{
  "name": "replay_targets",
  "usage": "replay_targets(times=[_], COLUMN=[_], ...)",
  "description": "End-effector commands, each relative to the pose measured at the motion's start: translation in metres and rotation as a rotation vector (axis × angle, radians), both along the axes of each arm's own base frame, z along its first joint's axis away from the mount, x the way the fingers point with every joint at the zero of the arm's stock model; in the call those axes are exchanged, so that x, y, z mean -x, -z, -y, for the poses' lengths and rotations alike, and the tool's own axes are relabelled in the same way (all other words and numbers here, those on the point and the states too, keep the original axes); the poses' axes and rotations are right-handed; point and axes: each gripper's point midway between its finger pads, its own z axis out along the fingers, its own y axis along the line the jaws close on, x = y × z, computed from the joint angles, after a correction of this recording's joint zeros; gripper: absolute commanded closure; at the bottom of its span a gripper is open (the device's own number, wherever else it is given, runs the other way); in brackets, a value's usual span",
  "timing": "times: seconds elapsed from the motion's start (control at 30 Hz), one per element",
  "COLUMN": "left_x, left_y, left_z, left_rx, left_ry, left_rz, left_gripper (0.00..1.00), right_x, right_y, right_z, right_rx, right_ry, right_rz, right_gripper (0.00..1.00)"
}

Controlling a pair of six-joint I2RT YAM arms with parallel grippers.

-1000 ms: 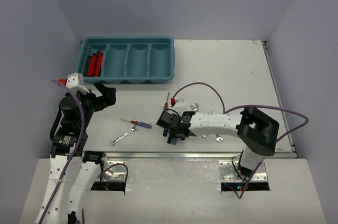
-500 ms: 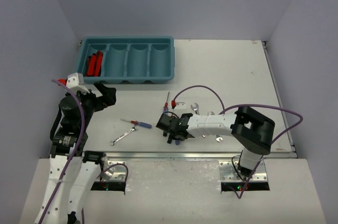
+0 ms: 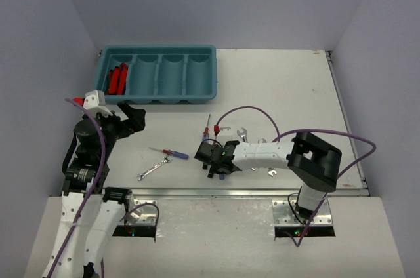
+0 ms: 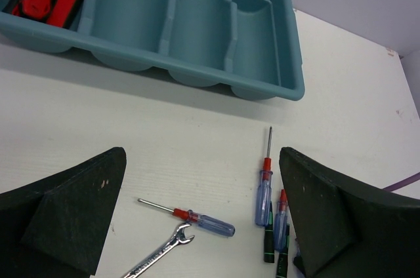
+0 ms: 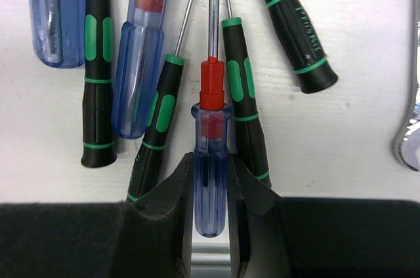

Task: Sort the tools into containers

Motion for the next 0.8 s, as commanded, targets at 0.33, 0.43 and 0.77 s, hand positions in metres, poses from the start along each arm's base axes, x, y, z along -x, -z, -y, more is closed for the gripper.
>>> replay_targets(times=[0.33,0.43,0.77], left_x=[0.039,0.031,0.018], left_y=[-0.055,-0.059,-0.051], left_z=[0.140,0.142,0.187], left_rx=[0.553,0.578,0.586], left_ry=[0.842,0.820,0.883], left_rz=[0.277,0.310,0.253], left_gripper=[0.00,0.00,0.13], right_x=[-0.040,-0.035,-0.015], right_y=[-0.215,-0.239,-0.274], right_z=[-0.050,-0.058,-0.086], right_rx=[-0.343,-0.418,-0.572], right_ry=[-0.468,-0.562,-0.739], right_rz=[0.511,0.574,0.615], right_gripper=[0.98,0.98,0.98])
